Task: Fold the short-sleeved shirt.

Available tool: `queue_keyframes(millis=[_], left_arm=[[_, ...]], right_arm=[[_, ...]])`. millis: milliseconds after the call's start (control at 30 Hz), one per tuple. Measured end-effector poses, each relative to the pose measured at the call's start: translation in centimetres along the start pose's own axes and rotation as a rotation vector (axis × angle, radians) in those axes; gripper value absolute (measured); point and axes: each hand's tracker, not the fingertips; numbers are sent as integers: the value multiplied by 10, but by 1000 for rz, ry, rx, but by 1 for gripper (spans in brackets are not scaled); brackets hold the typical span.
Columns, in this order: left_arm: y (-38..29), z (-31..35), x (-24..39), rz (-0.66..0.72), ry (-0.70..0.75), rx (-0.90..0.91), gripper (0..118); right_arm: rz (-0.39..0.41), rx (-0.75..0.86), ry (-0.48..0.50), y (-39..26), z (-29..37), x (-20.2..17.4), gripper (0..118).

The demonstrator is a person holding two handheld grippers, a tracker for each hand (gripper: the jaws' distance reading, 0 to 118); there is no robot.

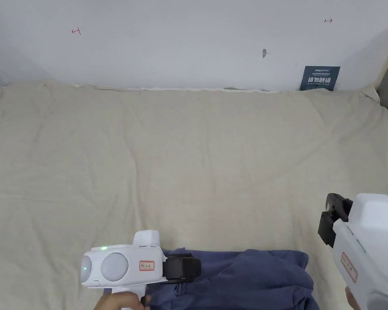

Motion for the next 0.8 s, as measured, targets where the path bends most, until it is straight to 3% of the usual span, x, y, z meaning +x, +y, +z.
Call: queue_keyframes(millis=[100,200,300,400,433,600,800], left_arm=[[3,22,3,-51,64,86,111],[2,50,2,-79,124,241,88],[-1,73,-4,-109,203,362,80],[-5,75,-10,-174,323,395,10],[-7,74,-14,-192,364,389,1],[-19,41,-26,-191,417,228,0],[-37,-7,-16,-189,325,117,0]], right_arm=[[-4,1,-1,1,0,0,2],[1,7,3,3,2,-2,2],[3,11,9,5,2,-3,2],[5,12,13,6,2,-4,2],[4,12,14,6,2,-4,2],[1,11,13,5,3,-4,2],[-3,-3,7,1,2,2,2]])
